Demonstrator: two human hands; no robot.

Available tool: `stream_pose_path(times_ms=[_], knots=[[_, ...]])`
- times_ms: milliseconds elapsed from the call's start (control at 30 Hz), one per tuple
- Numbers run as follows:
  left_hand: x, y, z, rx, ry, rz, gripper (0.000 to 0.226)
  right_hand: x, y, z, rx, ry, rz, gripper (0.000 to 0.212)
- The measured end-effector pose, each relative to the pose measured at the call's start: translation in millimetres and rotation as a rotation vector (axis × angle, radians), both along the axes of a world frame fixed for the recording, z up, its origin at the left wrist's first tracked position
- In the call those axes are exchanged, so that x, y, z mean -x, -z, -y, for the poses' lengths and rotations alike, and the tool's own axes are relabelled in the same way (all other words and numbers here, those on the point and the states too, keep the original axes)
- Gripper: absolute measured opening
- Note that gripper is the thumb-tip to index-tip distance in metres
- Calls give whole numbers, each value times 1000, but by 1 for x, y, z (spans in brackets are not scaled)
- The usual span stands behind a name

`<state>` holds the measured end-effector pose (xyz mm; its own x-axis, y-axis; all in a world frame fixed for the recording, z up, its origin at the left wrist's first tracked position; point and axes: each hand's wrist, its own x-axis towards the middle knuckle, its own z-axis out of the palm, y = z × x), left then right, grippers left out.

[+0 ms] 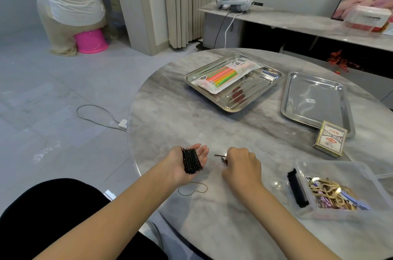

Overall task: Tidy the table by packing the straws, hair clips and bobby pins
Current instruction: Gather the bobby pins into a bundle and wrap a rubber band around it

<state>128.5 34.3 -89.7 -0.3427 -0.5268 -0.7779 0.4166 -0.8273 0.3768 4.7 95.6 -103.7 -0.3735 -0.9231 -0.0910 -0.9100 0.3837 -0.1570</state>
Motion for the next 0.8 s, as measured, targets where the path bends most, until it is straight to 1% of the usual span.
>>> stream_pose_path(times_ms=[67,100,167,233,367,400,467,533,600,700,800], knots=[[4,1,-1,-4,17,-7,44,7,-3,5,-38,-41,-15,36],[7,0,-2,-2,24,-14,44,11,-5,8,-35,-50,23,30],[12,0,-3,7,39,-24,45,22,-9,16,-9,-16,145,9],[16,1,-3,12,49,-33,48,36,-14,22,10,71,330,10],[23,7,-3,18,99,2,50,56,-39,24,40,291,896,11],[26,9,-4,15,116,8,51,59,-47,22,37,308,1003,13],[32,12,-6,2,141,-5,53,58,-58,18,15,309,1126,20],[38,13,-8,-21,160,-34,55,52,-63,16,11,294,1177,18],[43,13,-10,-46,166,-69,57,43,-64,16,8,280,1183,12],[47,10,-11,-46,162,-87,55,30,-58,20,2,287,1127,11],[48,9,-9,-4,171,-36,46,22,-47,27,22,325,1013,10]])
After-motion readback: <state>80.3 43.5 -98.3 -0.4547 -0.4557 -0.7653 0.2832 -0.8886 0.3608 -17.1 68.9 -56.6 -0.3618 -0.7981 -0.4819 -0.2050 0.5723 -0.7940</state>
